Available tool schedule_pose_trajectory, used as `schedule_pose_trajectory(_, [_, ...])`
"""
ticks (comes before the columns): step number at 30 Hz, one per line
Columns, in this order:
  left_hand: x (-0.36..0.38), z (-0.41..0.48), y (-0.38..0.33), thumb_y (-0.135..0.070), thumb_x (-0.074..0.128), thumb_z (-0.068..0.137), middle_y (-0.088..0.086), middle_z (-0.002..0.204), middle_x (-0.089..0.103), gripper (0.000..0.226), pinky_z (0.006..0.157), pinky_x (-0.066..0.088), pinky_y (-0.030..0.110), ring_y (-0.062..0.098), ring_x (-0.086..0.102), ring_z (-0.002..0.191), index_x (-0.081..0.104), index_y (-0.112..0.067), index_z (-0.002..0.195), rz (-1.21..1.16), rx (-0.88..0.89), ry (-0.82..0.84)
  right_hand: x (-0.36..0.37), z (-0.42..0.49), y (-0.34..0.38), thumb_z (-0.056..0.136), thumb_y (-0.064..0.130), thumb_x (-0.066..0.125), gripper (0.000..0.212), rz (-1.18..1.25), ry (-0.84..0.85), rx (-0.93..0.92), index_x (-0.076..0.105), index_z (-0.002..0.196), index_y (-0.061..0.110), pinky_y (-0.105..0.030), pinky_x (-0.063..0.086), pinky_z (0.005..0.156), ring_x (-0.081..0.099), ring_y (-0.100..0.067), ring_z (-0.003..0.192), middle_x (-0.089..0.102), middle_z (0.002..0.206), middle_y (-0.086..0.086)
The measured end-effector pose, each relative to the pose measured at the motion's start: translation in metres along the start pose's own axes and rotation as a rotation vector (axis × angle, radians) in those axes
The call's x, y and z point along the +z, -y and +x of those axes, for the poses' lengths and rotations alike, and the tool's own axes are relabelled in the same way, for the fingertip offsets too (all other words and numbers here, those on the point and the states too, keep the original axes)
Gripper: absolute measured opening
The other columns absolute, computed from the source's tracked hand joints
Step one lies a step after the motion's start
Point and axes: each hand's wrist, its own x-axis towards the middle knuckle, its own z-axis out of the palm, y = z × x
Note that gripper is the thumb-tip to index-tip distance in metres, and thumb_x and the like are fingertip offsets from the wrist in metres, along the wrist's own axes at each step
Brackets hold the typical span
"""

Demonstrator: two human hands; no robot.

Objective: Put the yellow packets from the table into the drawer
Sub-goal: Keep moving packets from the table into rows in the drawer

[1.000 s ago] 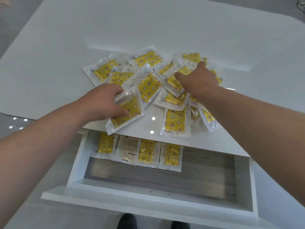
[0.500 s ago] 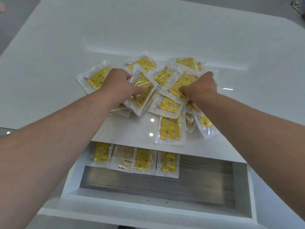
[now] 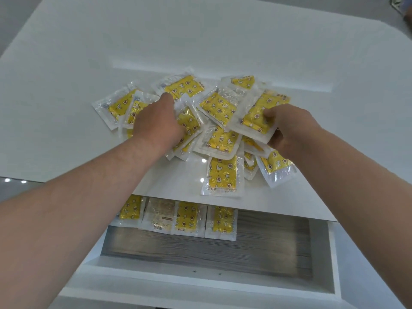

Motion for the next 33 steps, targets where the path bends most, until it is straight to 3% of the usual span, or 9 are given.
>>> schedule_pose_trajectory(2, [-0.002, 0.002, -0.003, -0.021, 0.073, 0.077, 0.005, 0.088, 0.051, 0.048, 0.063, 0.035, 0.033, 0.028, 0.048, 0.079, 0.045, -0.01, 0.114, -0.044, -0.028, 0.039, 0.0, -0.001, -0.005, 0.086, 0.008, 0.064, 0.006, -0.021, 0.004, 0.017, 0.059, 0.083, 0.011, -0.05, 0.056, 0.084, 0.068, -0.026, 0.098, 0.068, 0.106, -0.012])
schedule_pose_trajectory(4, [-0.005, 0.005, -0.004, -0.021, 0.077, 0.075, 0.005, 0.097, 0.052, 0.055, 0.067, 0.035, 0.032, 0.025, 0.047, 0.085, 0.046, -0.009, 0.118, -0.138, -0.076, 0.089, -0.001, -0.001, -0.009, 0.085, 0.007, 0.062, 0.006, -0.071, 0.047, -0.028, 0.058, 0.088, 0.011, -0.048, 0.055, 0.088, 0.065, -0.028, 0.1, 0.065, 0.112, -0.014])
schedule_pose_trajectory(10, [-0.019, 0.009, 0.002, -0.016, 0.082, 0.067, 0.003, 0.111, 0.054, 0.068, 0.069, 0.039, 0.029, 0.022, 0.053, 0.091, 0.048, -0.012, 0.126, -0.407, -0.226, 0.14, 0.013, -0.004, 0.02, 0.088, 0.021, 0.063, 0.007, -0.481, 0.071, -0.311, 0.061, 0.083, 0.017, -0.031, 0.054, 0.07, 0.059, -0.018, 0.072, 0.061, 0.085, -0.004])
schedule_pose_trajectory(13, [-0.025, 0.011, 0.01, -0.011, 0.082, 0.066, 0.006, 0.105, 0.065, 0.053, 0.07, 0.054, 0.032, 0.023, 0.064, 0.084, 0.06, -0.012, 0.114, -0.561, -0.31, 0.166, 0.034, 0.001, 0.039, 0.088, 0.026, 0.066, 0.027, -0.648, 0.102, -0.392, 0.065, 0.107, 0.007, -0.036, 0.056, 0.077, 0.064, -0.023, 0.081, 0.065, 0.097, -0.011])
schedule_pose_trajectory(15, [-0.032, 0.014, 0.015, -0.007, 0.081, 0.068, 0.008, 0.098, 0.068, 0.042, 0.077, 0.057, 0.043, 0.027, 0.067, 0.084, 0.063, -0.012, 0.105, -0.662, -0.366, 0.169, 0.048, 0.005, 0.046, 0.086, 0.03, 0.069, 0.033, -0.766, 0.131, -0.444, 0.066, 0.11, 0.008, -0.033, 0.054, 0.072, 0.063, -0.024, 0.083, 0.066, 0.101, -0.01])
schedule_pose_trajectory(19, [-0.047, 0.018, 0.026, -0.005, 0.08, 0.067, 0.011, 0.1, 0.068, 0.039, 0.081, 0.056, 0.049, 0.03, 0.067, 0.087, 0.064, -0.01, 0.103, -0.734, -0.433, 0.142, 0.067, 0.017, 0.047, 0.086, 0.029, 0.069, 0.04, -1.03, 0.152, -0.514, 0.064, 0.115, 0.001, -0.035, 0.05, 0.077, 0.057, -0.024, 0.085, 0.065, 0.102, -0.013])
schedule_pose_trajectory(24, [-0.053, 0.021, 0.038, -0.003, 0.079, 0.066, 0.011, 0.096, 0.069, 0.037, 0.079, 0.057, 0.049, 0.03, 0.069, 0.084, 0.065, -0.011, 0.099, -0.794, -0.46, 0.126, 0.076, 0.023, 0.04, 0.081, 0.041, 0.07, 0.039, -1.247, 0.134, -0.553, 0.056, 0.095, 0.007, -0.03, 0.044, 0.061, 0.054, -0.024, 0.081, 0.054, 0.083, -0.005])
schedule_pose_trajectory(29, [-0.05, 0.023, 0.043, 0.001, 0.078, 0.067, 0.01, 0.094, 0.07, 0.036, 0.075, 0.058, 0.049, 0.028, 0.07, 0.081, 0.066, -0.011, 0.099, -0.86, -0.457, 0.116, 0.081, 0.025, 0.034, 0.068, 0.053, 0.075, 0.048, -1.37, 0.038, -0.56, 0.049, 0.077, 0.014, -0.037, 0.05, 0.075, 0.057, -0.03, 0.097, 0.056, 0.092, -0.006])
schedule_pose_trajectory(33, [-0.045, 0.023, 0.048, 0.0, 0.078, 0.064, 0.011, 0.096, 0.07, 0.04, 0.075, 0.057, 0.052, 0.031, 0.07, 0.083, 0.066, -0.011, 0.101, -0.886, -0.469, 0.119, 0.085, 0.025, 0.032, 0.066, 0.046, 0.076, 0.046, -1.36, 0.021, -0.574, 0.051, 0.091, 0.016, -0.035, 0.05, 0.071, 0.055, -0.028, 0.091, 0.056, 0.092, -0.005])
